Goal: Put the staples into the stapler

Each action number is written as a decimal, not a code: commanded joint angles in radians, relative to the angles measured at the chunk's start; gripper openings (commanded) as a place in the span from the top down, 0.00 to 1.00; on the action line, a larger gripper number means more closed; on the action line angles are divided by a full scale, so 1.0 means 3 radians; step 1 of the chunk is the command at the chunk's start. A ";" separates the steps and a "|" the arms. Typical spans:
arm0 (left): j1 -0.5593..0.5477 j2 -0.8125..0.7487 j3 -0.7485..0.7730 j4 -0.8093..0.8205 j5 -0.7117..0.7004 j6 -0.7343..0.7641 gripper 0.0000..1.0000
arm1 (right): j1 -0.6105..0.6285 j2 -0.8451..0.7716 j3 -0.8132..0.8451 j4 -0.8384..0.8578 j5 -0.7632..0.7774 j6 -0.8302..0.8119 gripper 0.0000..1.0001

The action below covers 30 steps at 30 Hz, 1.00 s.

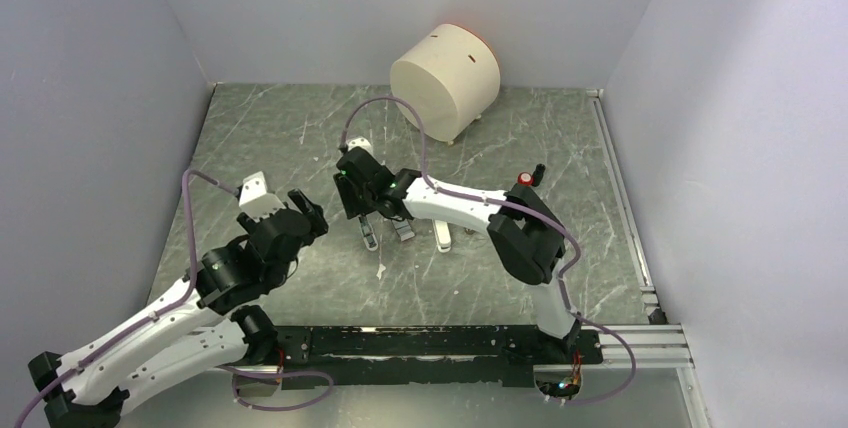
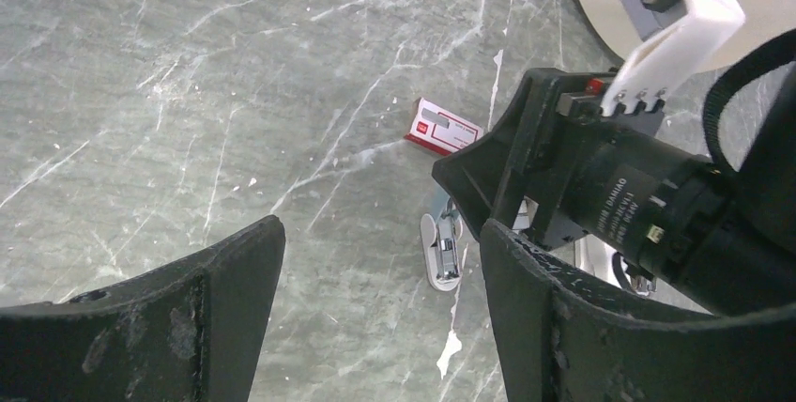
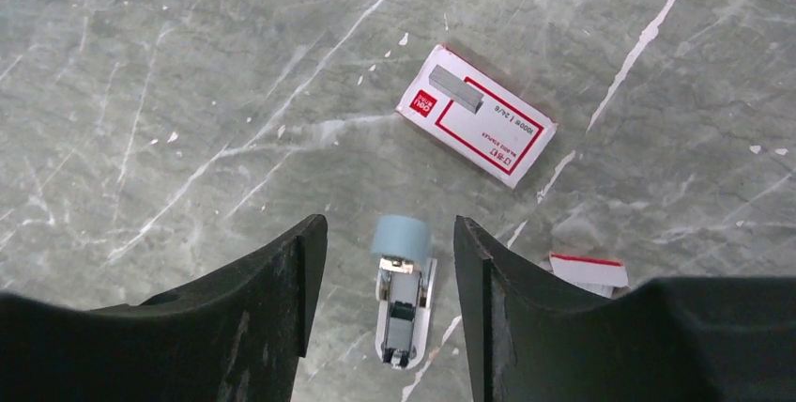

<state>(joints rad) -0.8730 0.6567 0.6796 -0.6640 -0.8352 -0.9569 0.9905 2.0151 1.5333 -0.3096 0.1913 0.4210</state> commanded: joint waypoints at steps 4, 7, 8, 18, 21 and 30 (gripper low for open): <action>0.0019 0.0023 -0.0079 -0.0063 -0.0020 -0.0085 0.20 | 0.0017 0.0205 0.0269 -0.0121 0.0110 -0.0114 0.54; 0.0019 0.0052 -0.0123 -0.0006 0.0071 -0.0081 0.20 | 0.0019 0.0214 0.0265 -0.0137 0.0100 -0.0118 0.58; 0.0019 0.0062 -0.0134 0.0014 0.0103 -0.0086 0.21 | 0.0021 0.0214 0.0268 -0.0159 0.0088 -0.0125 0.58; 0.0018 0.0183 -0.0292 0.0207 0.0383 -0.0160 0.23 | 0.0018 0.0285 0.0341 -0.0352 0.0025 -0.0181 0.60; 0.0018 0.0205 -0.0319 0.0243 0.0429 -0.0165 0.24 | 0.0017 0.0303 0.0349 -0.0335 0.0022 -0.0186 0.64; 0.0018 0.0381 -0.0657 0.0673 0.0748 -0.0122 0.50 | 0.0010 0.0150 0.0258 -0.0276 0.0182 -0.0193 0.77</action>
<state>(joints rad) -0.8730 0.7319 0.5377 -0.5655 -0.6807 -0.9882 0.9905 2.0926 1.6100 -0.3912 0.2043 0.3794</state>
